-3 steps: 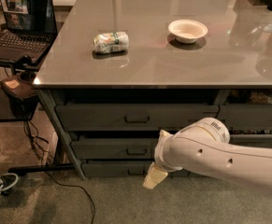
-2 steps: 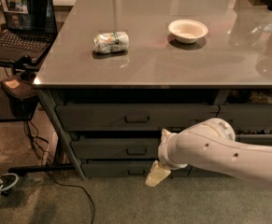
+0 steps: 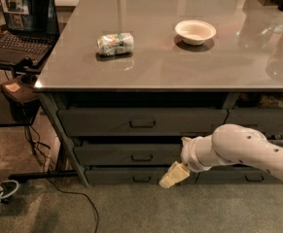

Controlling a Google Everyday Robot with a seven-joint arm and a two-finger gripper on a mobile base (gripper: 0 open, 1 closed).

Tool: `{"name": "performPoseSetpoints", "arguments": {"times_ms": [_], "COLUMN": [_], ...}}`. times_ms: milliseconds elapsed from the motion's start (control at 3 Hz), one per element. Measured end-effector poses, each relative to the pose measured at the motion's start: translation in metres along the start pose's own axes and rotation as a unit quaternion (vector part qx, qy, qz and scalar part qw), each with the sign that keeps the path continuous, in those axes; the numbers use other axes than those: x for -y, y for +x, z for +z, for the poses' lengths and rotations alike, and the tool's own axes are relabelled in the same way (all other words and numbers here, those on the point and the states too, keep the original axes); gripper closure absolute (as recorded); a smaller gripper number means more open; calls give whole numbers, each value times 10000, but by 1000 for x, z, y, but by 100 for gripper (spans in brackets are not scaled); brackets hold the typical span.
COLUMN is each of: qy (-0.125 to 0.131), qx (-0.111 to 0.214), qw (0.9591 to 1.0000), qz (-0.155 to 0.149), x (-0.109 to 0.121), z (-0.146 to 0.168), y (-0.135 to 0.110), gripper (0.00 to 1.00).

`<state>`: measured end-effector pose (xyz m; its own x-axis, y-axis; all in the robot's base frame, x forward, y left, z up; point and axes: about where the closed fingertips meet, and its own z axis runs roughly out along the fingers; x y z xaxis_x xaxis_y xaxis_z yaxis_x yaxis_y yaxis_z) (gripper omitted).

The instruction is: Open middle drawer

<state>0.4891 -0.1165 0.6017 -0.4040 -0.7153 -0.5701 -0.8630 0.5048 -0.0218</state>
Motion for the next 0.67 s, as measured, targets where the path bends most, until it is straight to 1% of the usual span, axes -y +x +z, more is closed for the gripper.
{"name": "performPoseSetpoints", "arguments": {"times_ms": [333, 667], "qy": [96, 292], "qx": [-35, -415], "qw": [9999, 9987], "qz": [12, -57], "x": [-2, -6], "z": [21, 58], "y": [7, 43], "gripper": [0, 0]}}
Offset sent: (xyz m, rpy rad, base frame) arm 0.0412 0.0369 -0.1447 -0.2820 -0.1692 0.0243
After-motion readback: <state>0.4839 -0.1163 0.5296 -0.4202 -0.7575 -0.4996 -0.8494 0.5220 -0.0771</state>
